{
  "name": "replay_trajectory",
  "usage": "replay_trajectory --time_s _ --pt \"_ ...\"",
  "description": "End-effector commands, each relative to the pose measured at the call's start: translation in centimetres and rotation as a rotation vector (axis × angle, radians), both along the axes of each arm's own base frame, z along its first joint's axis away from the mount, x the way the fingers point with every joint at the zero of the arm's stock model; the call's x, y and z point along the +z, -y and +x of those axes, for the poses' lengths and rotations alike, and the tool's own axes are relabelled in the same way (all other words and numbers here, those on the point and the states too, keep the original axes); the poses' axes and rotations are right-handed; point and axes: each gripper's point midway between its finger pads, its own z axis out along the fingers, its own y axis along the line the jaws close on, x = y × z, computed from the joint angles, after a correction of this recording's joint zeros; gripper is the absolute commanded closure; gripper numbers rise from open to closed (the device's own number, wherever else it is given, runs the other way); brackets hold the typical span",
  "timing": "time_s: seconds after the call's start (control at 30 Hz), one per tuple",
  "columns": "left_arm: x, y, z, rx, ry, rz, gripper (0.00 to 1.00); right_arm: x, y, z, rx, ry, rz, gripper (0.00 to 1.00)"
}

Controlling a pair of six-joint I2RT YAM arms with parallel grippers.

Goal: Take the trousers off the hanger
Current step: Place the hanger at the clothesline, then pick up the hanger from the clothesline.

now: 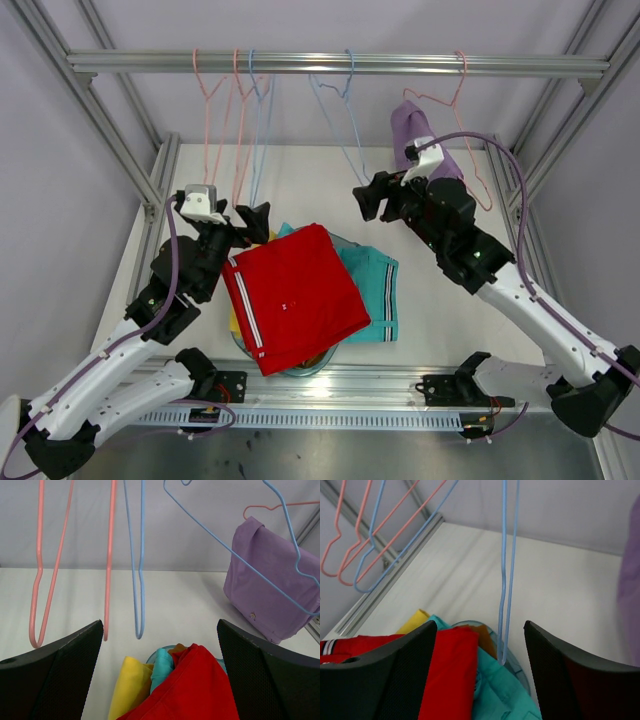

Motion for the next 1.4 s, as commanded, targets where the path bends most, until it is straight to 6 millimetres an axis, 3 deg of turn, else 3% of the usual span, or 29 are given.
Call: replay_trajectory --time_s 0.0,0.13,0.3,0.53,0.67,0.73,0.77,0.83,0.87,1.17,1.2,1.37 --pt "1.0 0.0 0.0 -0.007 0.032 -0.006 0.01 1.9 2.6 0.5 -0.124 0.080 -0.012 0.26" --pt "0.9 0.1 0.0 -0.012 0.030 -0.006 0.01 5.0 4.5 -1.0 -0.162 0.163 0.017 0.25" --pt "0.9 0.2 0.0 -0.018 0.027 -0.006 0.01 8.3 7.6 -1.0 -0.289 0.217 -0.011 0.25" --pt "0.9 0.4 -0.1 -0.029 0.024 -0.005 0.01 10.3 13.2 -0.2 -0.537 0.260 -0.097 0.20" --pt "1.0 0.5 -0.1 -0.036 0.026 -0.010 0.01 8.9 16.0 1.4 -0.628 0.207 -0.144 0.19" --pt "0.9 0.6 -0.1 -0.041 0.023 -0.011 0.01 7.9 16.3 2.4 -0.616 0.177 -0.151 0.20" --pt "1.0 0.6 -0.2 -0.042 0.023 -0.011 0.01 7.2 17.6 3.1 -0.648 0.152 -0.146 0.20" --pt "0.8 0.7 -0.1 -0.044 0.021 -0.009 0.01 6.1 17.4 4.2 -0.614 0.116 -0.135 0.20" --pt "0.9 0.7 -0.1 -0.044 0.021 -0.009 0.01 5.7 18.4 4.8 -0.632 0.104 -0.138 0.20" --pt "0.9 0.9 -0.1 -0.053 0.017 -0.007 0.01 3.4 17.3 9.7 -0.466 0.016 -0.104 0.21" --pt "0.9 0.9 -0.1 -0.053 0.018 -0.007 0.01 3.4 17.8 10.0 -0.467 0.013 -0.097 0.22" --pt "0.9 1.0 -0.1 -0.056 0.018 -0.003 0.01 3.3 15.9 10.7 -0.288 0.004 0.031 0.30"
